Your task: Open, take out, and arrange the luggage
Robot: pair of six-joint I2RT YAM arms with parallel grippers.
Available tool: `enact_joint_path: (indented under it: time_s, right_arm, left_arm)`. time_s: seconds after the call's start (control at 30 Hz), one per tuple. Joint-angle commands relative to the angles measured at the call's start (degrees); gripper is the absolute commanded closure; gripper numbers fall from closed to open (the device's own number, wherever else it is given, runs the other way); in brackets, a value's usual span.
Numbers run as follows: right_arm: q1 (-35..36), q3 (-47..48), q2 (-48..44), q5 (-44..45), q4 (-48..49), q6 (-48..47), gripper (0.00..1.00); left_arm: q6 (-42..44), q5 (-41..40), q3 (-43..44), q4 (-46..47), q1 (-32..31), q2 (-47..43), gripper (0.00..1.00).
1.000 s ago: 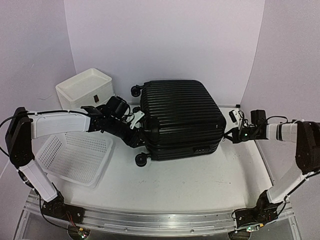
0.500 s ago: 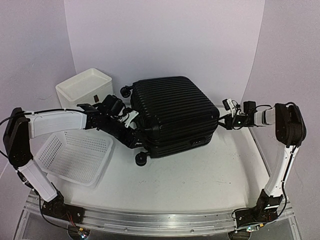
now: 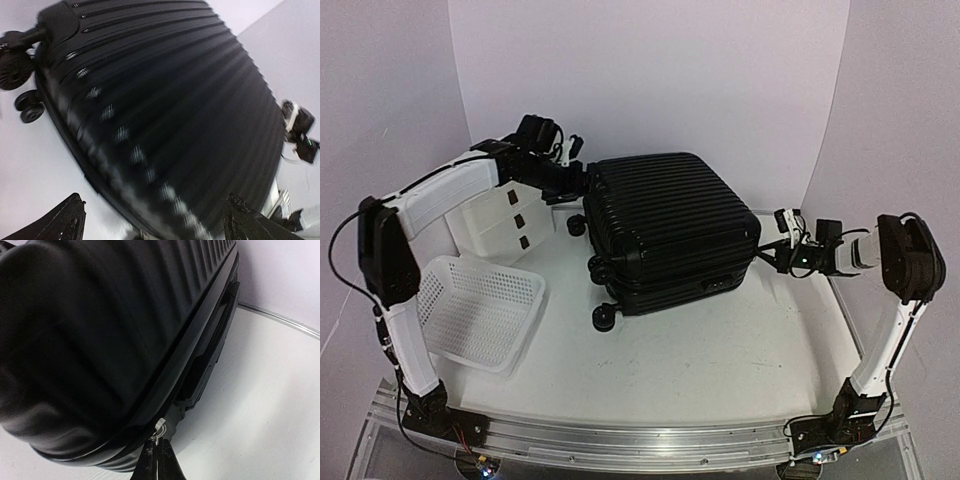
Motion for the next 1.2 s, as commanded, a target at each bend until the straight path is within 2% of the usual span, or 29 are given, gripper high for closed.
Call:
enact_joint_path:
  time_s: [0.0, 0.2, 0.6, 0.8, 0.93, 1.07, 1.17]
  right_arm:
    - [-0.09, -6.43, -7.44, 2.93, 5.25, 2.63, 1.00]
    - [2.68, -12.75, -12.31, 8.82, 5.48, 4.99, 1.00]
    - [12.62, -25.47, -27.91, 18.15, 4.45, 8.98, 1.00]
    - [18.85, -29.36, -39.97, 22.59, -5.31, 9.16, 1.00]
    - [23.18, -28.99, -44.41, 26.74, -11.24, 10.05, 1.00]
    - [23.62, -29.23, -48.59, 31.07, -17.63, 9.62, 1.00]
    - [23.60, -29.63, -50.89, 30.80, -19.66, 9.10, 1.00]
  left_arm:
    - [-5.41, 2.61, 12.14, -2.23, -0.48, 13.36, 0.05]
    - [0.64, 2.74, 19.61, -2.20, -3.05, 19.48, 0.06]
    - [14.49, 2.55, 11.33, -3.31, -6.10, 17.59, 0.12]
    - [26.59, 9.99, 12.78, -3.32, -6.02, 17.84, 0.12]
    - [28.70, 8.26, 16.00, -3.35, -4.94, 19.81, 0.11]
    - [29.18, 4.51, 18.24, -3.57, -4.17, 21.64, 0.11]
    - [28.71, 1.33, 17.33, -3.69, -4.17, 18.40, 0.10]
